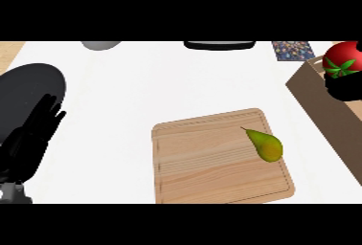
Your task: Pick the tomato from the cutting board and place it in the cardboard box
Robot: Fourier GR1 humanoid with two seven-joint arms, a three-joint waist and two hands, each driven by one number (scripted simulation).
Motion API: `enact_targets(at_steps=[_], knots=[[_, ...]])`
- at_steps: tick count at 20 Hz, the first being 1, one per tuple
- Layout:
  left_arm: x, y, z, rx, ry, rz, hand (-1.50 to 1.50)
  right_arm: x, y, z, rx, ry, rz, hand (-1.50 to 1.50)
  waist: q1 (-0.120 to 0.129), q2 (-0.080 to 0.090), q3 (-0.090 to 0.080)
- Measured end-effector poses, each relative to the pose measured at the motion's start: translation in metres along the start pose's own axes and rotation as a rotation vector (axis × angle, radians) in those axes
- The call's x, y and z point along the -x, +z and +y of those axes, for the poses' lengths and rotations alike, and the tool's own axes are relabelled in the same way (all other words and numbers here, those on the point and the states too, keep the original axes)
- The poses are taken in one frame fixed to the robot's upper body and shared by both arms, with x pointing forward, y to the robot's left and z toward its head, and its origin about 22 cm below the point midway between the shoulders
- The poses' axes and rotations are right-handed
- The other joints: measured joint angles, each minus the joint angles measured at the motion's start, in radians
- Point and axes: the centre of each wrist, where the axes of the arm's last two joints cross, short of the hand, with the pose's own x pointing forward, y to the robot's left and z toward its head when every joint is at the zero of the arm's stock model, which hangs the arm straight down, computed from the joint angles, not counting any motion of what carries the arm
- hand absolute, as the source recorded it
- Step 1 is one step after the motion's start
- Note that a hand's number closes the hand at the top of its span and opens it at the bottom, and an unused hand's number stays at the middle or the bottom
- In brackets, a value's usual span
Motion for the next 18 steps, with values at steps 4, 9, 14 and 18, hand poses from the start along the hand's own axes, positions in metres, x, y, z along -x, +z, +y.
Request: enact_targets(at_steps=[4, 9, 14, 18], knots=[[0.005, -0.003, -0.005, -0.003, 0.000, 0.000, 0.00, 0.024, -0.017, -0.009, -0.003, 0.044, 0.053, 1.50, -0.001, 0.002, 0.000], [0.002, -0.005, 0.002, 0.006, 0.001, -0.007, 0.00, 0.055, -0.042, 0.001, -0.021, 0.086, 0.090, 1.50, 0.005, 0.004, 0.000], [0.001, -0.001, 0.005, 0.007, -0.004, -0.003, 0.00, 0.080, -0.056, 0.021, -0.023, 0.082, 0.089, 1.50, 0.008, 0.004, 0.001], [0.000, -0.004, 0.002, 0.010, -0.002, -0.007, 0.00, 0.106, -0.068, 0.044, -0.036, 0.064, 0.093, 1.50, 0.008, 0.005, 0.001]])
